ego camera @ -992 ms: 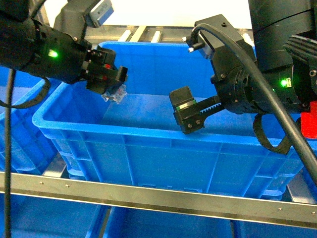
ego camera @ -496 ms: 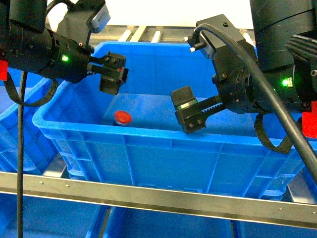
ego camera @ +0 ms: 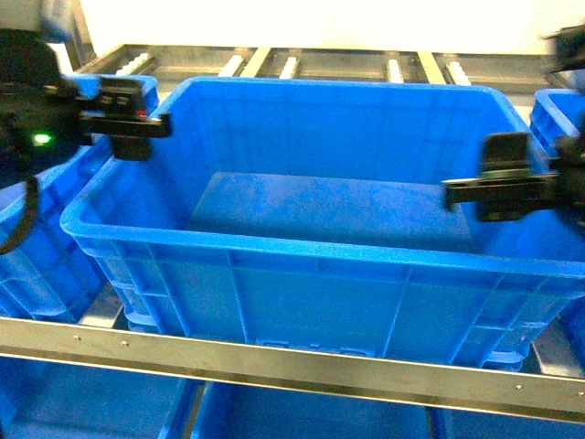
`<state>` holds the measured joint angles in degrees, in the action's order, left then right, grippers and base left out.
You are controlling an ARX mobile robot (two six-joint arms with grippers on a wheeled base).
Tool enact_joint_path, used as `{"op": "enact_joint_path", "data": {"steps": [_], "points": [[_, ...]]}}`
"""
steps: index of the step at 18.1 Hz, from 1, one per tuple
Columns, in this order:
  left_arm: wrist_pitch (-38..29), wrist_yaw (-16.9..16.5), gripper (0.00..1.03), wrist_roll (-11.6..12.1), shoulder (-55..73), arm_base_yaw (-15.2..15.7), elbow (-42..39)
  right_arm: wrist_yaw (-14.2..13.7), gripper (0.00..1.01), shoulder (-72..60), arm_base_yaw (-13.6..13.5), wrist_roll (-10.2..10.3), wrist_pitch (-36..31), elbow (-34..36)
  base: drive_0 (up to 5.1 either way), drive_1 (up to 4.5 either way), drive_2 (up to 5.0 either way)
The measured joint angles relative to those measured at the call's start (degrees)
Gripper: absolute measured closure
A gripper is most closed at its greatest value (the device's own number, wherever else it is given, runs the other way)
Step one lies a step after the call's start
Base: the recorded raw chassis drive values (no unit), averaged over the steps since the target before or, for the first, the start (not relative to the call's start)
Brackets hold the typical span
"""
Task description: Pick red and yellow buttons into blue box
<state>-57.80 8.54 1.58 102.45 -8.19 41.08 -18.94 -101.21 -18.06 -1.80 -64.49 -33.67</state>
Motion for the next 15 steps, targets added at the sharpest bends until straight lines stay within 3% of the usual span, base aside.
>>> {"op": "enact_joint_path", "data": {"steps": [1, 5, 13, 14, 15], "points": [[-4.26, -0.28, 0.61, -0.55, -4.70, 1.11, -4.70, 1.42, 0.62, 5.09, 2.16, 0.74, -2.93, 4.35, 0.0, 0.00, 0.0], [-9.31, -2.91, 0.98, -1.20, -12.57, 2.23, -17.16, 6.71, 0.99, 14.80, 5.38, 0.94, -2.34, 15.43, 0.0, 0.00, 0.0], [-6.34, -5.51, 1.01, -1.42, -26.49, 5.01, -29.81, 11.69, 0.99, 30.91, 10.91, 0.98, 3.37, 25.70, 0.0, 0.00, 0.0], [-5.09, -8.04, 1.01, -1.40, -28.41, 7.04, -31.36, 12.15, 0.99, 33.18, 11.52, 0.98, 4.74, 26.75, 0.0, 0.00, 0.0], [-3.63, -8.07, 1.01, -1.42, -31.02, 8.17, -32.85, 12.81, 0.99, 36.20, 12.22, 1.01, 6.36, 27.87, 0.0, 0.00, 0.0]]}}
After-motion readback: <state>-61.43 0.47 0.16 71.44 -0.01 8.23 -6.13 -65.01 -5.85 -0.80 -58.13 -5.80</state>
